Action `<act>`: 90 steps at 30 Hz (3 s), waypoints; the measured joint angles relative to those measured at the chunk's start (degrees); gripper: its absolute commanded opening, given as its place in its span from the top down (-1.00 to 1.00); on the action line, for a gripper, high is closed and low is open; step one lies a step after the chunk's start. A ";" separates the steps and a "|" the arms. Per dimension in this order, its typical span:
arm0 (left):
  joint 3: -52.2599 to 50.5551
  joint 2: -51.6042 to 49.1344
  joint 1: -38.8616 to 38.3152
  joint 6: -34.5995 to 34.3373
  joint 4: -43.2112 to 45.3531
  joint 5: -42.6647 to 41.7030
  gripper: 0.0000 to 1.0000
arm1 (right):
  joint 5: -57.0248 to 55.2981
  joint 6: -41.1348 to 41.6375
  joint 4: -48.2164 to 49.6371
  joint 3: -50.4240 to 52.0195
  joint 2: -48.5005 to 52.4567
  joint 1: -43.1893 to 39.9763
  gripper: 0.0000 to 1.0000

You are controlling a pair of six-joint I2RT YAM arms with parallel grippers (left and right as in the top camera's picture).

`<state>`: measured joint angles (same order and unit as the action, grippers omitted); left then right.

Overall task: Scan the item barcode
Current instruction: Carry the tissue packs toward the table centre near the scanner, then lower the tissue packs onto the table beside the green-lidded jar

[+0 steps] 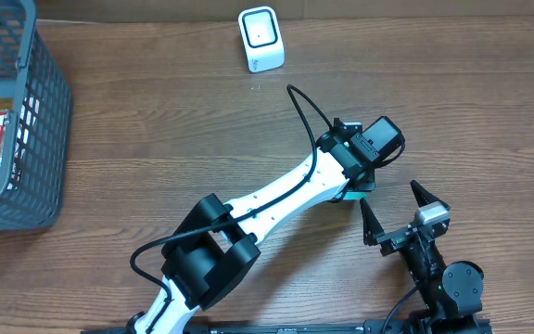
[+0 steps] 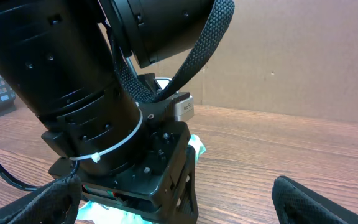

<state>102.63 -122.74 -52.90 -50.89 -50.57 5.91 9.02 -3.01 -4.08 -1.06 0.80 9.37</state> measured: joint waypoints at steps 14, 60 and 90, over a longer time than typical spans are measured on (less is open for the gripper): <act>0.07 -2.54 0.00 -0.04 0.07 -1.16 0.24 | 0.00 -0.02 -0.02 0.00 0.00 0.00 -1.00; 10.58 -2.56 1.31 9.38 -10.23 -2.69 -0.95 | 0.02 -0.02 -0.02 0.00 0.00 0.00 -1.00; 6.43 -2.60 1.57 10.62 -6.45 -4.44 -0.20 | 0.00 0.00 -0.02 0.00 0.00 0.00 -1.00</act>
<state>109.06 -125.34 -51.33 -40.27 -57.01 1.48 9.02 -3.01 -4.10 -1.06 0.80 9.37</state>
